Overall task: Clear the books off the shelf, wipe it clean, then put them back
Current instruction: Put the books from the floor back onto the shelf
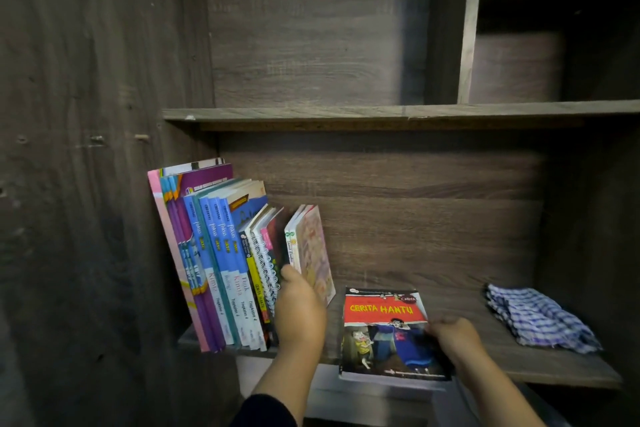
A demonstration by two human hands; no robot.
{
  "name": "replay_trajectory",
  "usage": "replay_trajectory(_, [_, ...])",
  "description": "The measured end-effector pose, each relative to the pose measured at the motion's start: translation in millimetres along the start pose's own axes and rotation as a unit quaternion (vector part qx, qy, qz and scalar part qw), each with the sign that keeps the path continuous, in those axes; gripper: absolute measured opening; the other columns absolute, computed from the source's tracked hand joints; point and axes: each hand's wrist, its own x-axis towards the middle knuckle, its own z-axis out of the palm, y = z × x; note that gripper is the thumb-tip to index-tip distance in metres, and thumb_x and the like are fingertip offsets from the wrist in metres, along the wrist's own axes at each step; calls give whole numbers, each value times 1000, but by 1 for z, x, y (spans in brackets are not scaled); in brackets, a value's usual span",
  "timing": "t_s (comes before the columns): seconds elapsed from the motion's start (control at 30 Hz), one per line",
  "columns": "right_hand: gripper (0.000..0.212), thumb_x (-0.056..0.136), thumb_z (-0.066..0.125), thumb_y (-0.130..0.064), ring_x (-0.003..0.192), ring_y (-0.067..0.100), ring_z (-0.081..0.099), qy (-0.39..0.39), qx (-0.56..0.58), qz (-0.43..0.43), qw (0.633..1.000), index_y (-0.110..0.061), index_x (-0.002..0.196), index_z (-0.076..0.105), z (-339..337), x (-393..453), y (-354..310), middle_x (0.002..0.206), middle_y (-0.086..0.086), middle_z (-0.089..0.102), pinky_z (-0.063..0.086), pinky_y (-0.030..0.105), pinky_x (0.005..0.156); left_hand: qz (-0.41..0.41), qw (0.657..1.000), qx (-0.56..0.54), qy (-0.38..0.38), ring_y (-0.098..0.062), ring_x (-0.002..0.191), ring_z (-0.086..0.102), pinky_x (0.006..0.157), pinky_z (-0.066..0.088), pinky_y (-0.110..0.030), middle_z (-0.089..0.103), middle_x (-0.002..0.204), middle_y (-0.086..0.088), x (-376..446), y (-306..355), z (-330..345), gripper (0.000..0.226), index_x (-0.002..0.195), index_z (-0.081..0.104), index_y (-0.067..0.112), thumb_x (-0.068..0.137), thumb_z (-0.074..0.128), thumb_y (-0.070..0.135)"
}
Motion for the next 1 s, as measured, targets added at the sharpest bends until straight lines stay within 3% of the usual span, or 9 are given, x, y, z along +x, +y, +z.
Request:
replay_trajectory(0.07, [27,77,59,13,46,20,48,-1,-3,-6,1000,-1,55,59,0,-2,0,44,13,52,37,24,49,30,997,65,-9,-27,92,69,70,56,-34,66,103,-11,3,-4,-4,20,115,33,9,97,42,15])
replay_trajectory(0.2, [21,78,58,15,39,17,45,-10,10,-8,1000,4,60,60,-1,-5,-2,44,10,49,32,12,30,69,989,133,-7,-21,84,71,66,58,-30,69,95,-5,5,-16,-8,23,115,30,12,98,44,21])
replay_trajectory(0.3, [13,79,57,14,38,18,48,-14,12,-6,1000,10,69,65,-1,-5,-2,40,7,51,37,18,37,66,991,117,0,-21,82,69,64,55,-29,68,93,-4,5,-26,-11,29,113,29,14,97,48,30])
replay_trajectory(0.43, [28,80,56,14,34,15,46,-23,15,-5,1000,-2,58,60,-3,-4,0,41,8,50,30,10,30,147,976,159,-13,-17,84,66,67,56,-27,66,97,-2,5,-33,-5,21,111,32,15,100,45,26])
replay_trajectory(0.6, [27,82,54,14,23,5,43,-24,22,-3,999,0,60,59,-4,-4,0,32,2,48,28,8,27,167,967,189,-33,-17,89,66,72,54,-27,65,100,-1,4,-28,-6,16,113,37,15,100,44,22])
replay_trajectory(0.67, [28,82,56,12,31,11,48,-27,11,-8,1000,-2,59,60,-4,-3,0,40,7,51,32,11,31,177,961,208,-44,-19,87,67,71,54,-30,66,98,-2,3,-25,-5,18,116,39,14,99,42,20])
replay_trajectory(0.8, [17,79,62,9,48,19,46,-25,-10,-17,999,0,65,64,-5,-3,-1,54,13,53,36,22,45,165,956,197,-139,-28,89,68,71,53,-37,66,104,-8,-4,-7,14,23,119,49,11,97,43,14])
replay_trajectory(0.9, [16,79,58,13,45,19,46,-30,-22,-17,999,1,73,67,-5,-5,-1,56,14,54,34,15,35,93,938,205,-265,-29,105,62,86,50,-35,63,116,-12,-10,5,35,26,114,60,6,93,44,5])
replay_trajectory(1.0, [26,78,49,17,39,18,45,-32,-27,-8,999,-1,69,66,-4,-3,1,56,16,55,32,13,34,59,942,173,-281,-29,109,60,96,46,-35,64,118,-12,-10,14,45,27,113,61,5,91,45,3])
